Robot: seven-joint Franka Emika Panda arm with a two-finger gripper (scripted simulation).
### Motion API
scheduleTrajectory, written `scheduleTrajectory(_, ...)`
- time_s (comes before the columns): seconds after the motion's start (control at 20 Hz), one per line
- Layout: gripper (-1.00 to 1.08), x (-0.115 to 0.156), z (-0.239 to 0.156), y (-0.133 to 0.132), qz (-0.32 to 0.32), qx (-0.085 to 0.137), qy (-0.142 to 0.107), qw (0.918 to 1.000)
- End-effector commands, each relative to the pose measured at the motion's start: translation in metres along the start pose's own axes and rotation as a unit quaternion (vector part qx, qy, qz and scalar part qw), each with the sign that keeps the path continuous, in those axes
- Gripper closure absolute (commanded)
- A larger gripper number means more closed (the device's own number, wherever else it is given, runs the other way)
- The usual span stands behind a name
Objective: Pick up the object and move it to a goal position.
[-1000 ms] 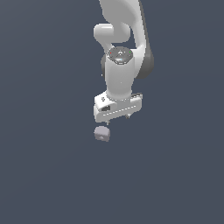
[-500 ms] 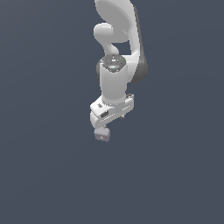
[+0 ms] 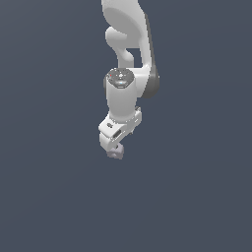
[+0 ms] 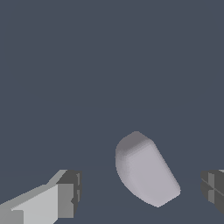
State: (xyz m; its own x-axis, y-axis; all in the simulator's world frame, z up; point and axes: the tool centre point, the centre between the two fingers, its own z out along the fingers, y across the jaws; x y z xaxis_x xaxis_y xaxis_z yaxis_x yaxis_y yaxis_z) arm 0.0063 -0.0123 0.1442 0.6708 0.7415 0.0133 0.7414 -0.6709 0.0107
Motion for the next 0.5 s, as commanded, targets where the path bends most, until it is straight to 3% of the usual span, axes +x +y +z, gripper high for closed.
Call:
scheduleTrajectory(0.0,-0.92,-0.004,0.005,0.003,-0.032,0.0,-0.001,0.9995)
scheduleTrajectory(0.45,-0.92,-0.018,0.021,0.012,-0.142,0.003,-0.004,0.9898)
